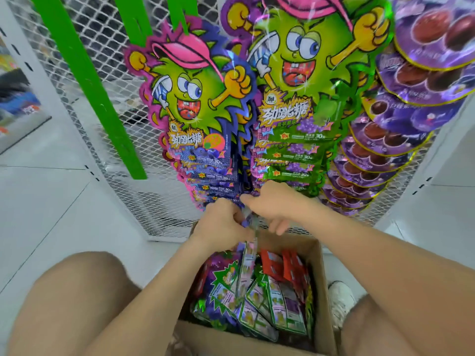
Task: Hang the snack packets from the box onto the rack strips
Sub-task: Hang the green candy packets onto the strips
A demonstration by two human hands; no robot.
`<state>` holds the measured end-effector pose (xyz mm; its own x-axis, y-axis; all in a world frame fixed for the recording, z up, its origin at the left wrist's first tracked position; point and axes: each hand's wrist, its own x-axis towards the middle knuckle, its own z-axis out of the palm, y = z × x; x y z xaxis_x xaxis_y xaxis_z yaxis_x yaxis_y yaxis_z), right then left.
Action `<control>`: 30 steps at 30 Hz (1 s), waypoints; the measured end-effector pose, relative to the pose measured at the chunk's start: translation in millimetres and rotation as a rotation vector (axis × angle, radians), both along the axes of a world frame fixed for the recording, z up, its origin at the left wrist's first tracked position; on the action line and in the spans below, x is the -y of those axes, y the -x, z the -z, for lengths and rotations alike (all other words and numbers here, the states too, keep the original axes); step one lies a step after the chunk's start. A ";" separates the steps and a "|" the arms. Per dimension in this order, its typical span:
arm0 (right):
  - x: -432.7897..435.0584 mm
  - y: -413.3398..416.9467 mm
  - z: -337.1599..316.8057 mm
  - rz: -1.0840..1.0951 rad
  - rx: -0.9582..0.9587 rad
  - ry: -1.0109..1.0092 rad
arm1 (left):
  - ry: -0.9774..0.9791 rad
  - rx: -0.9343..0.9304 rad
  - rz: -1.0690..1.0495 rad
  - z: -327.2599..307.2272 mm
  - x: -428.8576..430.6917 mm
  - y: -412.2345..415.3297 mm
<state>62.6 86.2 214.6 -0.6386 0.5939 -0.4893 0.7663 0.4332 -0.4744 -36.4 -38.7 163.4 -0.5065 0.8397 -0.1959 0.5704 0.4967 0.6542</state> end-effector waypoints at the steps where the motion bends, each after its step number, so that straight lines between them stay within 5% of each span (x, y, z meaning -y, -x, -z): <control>1: 2.8 1.1 -1.6 0.075 -0.022 0.080 | -0.023 -0.024 0.023 -8.7 4.4 -1.2; 3: 8.2 1.2 -7.4 0.133 -0.016 0.159 | -0.038 -0.021 0.100 -21.2 14.6 -3.1; 8: 16.8 -3.1 -20.0 -0.140 0.151 0.055 | -0.118 0.060 0.247 -42.9 34.8 4.8; 13: 12.6 -7.3 -34.3 -0.407 0.181 -0.190 | -0.245 -0.234 0.091 -68.2 33.8 36.8; 19: 19.8 -21.9 -58.1 -0.613 0.004 -0.372 | -0.345 -0.307 0.000 -97.4 32.5 47.8; 23: 22.1 -20.9 -64.9 -0.516 -0.189 -0.443 | -0.661 -0.297 -0.302 -130.8 28.0 50.1; 30: 20.8 2.7 -101.7 -0.191 -0.765 -0.546 | -0.964 -0.289 -0.282 -203.8 4.2 67.4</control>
